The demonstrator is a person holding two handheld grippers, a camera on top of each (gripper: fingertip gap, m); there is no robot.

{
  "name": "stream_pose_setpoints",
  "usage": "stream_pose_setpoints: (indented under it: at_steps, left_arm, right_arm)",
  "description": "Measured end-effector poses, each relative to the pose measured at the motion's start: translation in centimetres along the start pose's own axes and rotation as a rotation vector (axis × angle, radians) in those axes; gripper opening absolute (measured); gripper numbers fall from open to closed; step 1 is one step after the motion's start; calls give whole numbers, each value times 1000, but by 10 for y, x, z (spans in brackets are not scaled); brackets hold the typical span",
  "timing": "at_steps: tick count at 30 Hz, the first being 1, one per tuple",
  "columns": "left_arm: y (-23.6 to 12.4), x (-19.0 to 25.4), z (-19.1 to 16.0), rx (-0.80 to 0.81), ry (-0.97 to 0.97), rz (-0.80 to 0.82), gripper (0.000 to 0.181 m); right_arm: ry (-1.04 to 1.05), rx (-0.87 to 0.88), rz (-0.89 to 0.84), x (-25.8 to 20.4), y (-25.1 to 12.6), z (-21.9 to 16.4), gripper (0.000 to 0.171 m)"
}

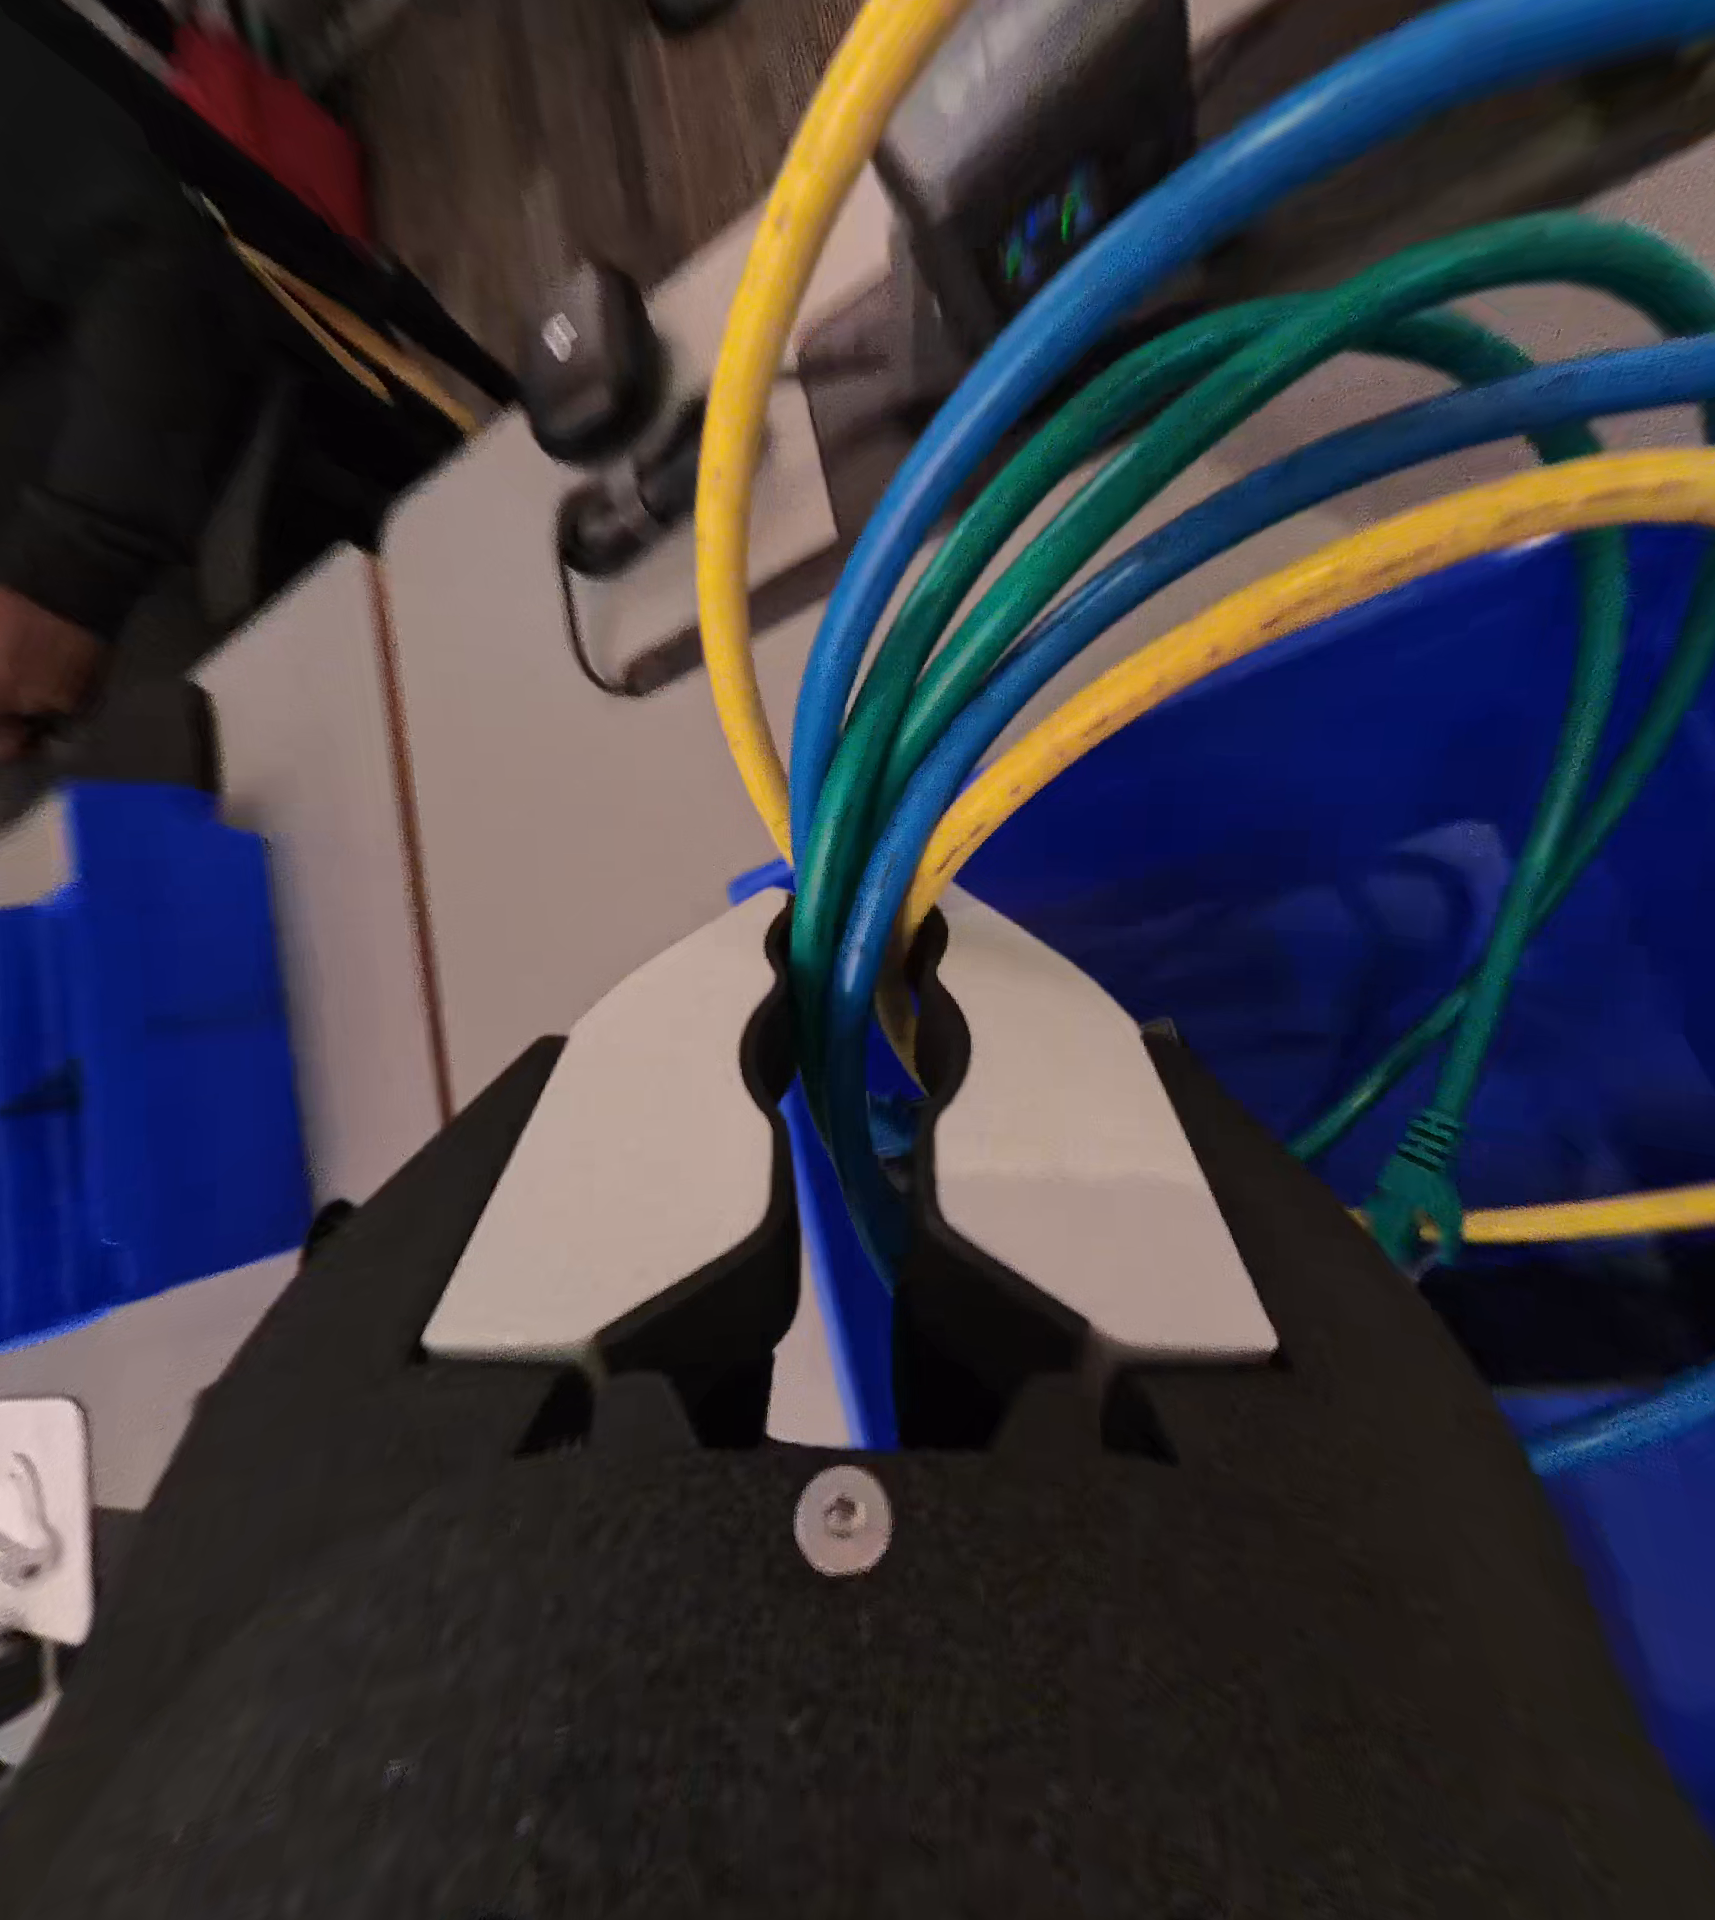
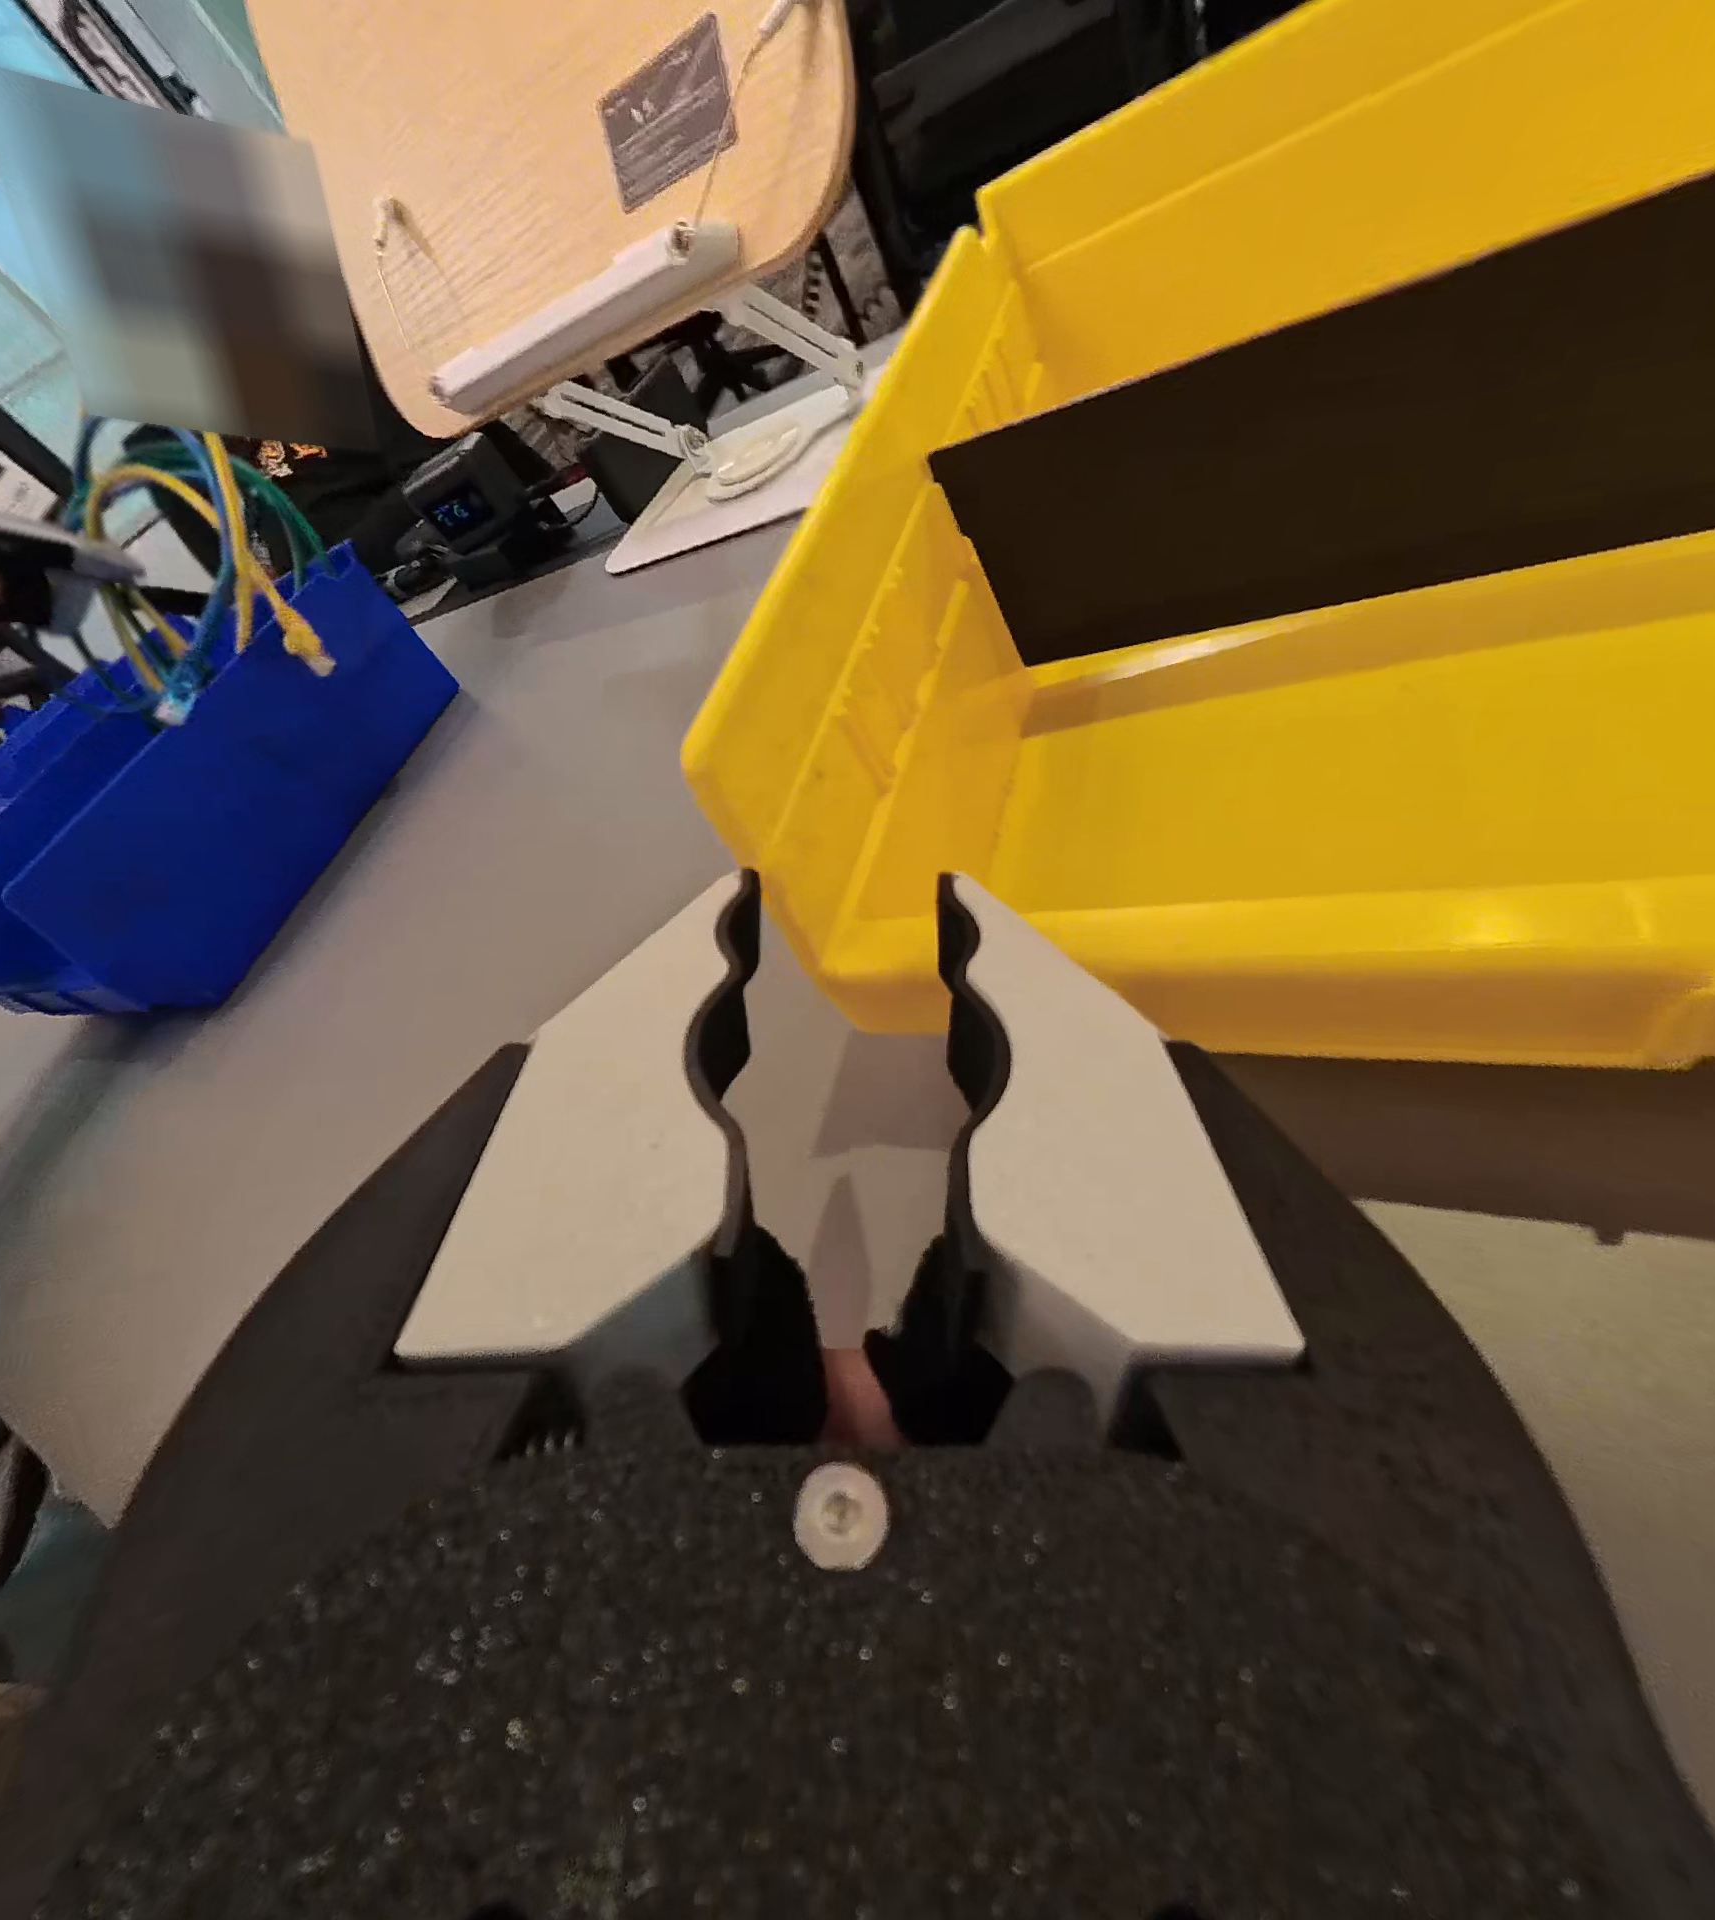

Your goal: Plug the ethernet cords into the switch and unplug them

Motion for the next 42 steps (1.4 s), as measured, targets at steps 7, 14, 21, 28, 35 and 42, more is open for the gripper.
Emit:
stream_pose_setpoints:
  at_steps: [7, 14, 21, 28, 35, 42]
  left_arm:
    - [-130, -22, 69, 376, -35, 49, 13]
    - [-234, 56, 109, 607, -27, -184, 13]
    - [-276, 173, 105, 648, -59, -493, 12]
    - [-309, 242, 91, 642, -105, -659, 12]
    - [-329, 250, 90, 666, -168, -839, 22]
    - [-336, 202, 56, 717, -347, -1138, 63]
  right_arm:
    - [-234, 33, 140, -56, 12, 12, 42]
    - [-175, -21, 336, -109, 46, 15, 70]
    - [-296, -18, 584, -143, 109, 22, 85]
    - [-372, -15, 551, -144, 137, 14, 70]
    - [-361, 5, 548, -127, 127, 17, 35]
    - [-178, 60, 718, -136, 111, 21, 34]
Point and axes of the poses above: each gripper's, where its closed fingertips meet, y out along the fingers, z out of its top, x = y × z across the jaws, the point moved 3 cm from there along -y, back along the fingers, and after that the axes turned 14 degrees about z, right-handed, at the moved point
